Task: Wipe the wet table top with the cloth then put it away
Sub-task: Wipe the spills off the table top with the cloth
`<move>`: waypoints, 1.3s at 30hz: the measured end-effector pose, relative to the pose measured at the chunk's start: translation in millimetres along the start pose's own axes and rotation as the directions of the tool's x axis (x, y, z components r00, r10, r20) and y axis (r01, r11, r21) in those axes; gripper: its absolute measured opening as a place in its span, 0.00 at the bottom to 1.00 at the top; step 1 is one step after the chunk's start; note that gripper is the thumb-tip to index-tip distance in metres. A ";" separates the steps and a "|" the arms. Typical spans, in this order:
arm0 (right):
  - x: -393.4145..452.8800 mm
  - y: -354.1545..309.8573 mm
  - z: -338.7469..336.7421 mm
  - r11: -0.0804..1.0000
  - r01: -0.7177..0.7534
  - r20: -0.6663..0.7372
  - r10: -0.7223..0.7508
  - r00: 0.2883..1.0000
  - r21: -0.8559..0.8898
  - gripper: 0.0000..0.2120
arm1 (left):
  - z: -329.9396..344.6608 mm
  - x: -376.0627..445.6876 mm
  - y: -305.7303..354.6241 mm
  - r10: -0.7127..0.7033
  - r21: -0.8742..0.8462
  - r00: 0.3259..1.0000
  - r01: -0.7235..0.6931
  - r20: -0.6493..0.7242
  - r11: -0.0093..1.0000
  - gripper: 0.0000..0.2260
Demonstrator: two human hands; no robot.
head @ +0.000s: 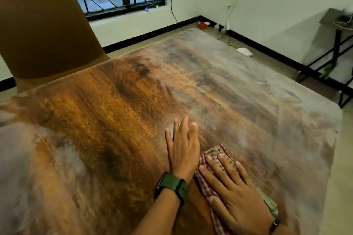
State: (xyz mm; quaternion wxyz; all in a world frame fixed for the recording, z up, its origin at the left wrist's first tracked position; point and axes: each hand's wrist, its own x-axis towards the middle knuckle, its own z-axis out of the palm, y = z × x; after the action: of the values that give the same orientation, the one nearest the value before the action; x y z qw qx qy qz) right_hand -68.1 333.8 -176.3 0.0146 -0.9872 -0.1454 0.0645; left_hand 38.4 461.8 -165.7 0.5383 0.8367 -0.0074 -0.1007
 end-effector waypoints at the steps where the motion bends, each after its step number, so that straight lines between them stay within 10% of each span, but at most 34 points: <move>1: 4.4 3.1 -1.2 1.000 -0.016 0.007 0.016 1.000 0.018 0.25 | 5.2 -4.1 2.3 0.023 0.010 1.000 -0.023 0.003 1.000 0.27; 11: 175.8 66.1 -18.4 0.944 -0.303 0.026 0.302 0.953 0.132 0.26 | 25.8 7.6 -9.1 0.198 0.316 0.980 -0.192 0.013 0.929 0.37; 21: -74.4 48.4 15.9 0.931 -0.353 -0.059 0.359 0.931 0.092 0.27 | 91.3 -62.2 24.2 0.211 0.377 0.951 -0.285 0.225 0.881 0.42; 30: 45.6 193.9 -7.6 0.705 -0.670 -0.022 0.693 0.721 0.231 0.27 | 123.5 -78.3 24.1 0.281 0.500 0.926 -0.374 0.254 0.781 0.39; 39: -32.0 118.5 3.6 0.754 -0.629 -0.018 0.643 0.765 0.187 0.28 | 127.5 -77.7 27.0 0.226 0.531 0.943 -0.325 0.244 0.782 0.42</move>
State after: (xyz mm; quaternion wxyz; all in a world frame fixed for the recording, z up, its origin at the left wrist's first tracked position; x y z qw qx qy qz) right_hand -65.2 211.1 -181.7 0.0818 -0.9745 0.2057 0.0377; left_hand -57.6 345.2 -179.9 0.2730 0.9363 -0.2046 -0.0837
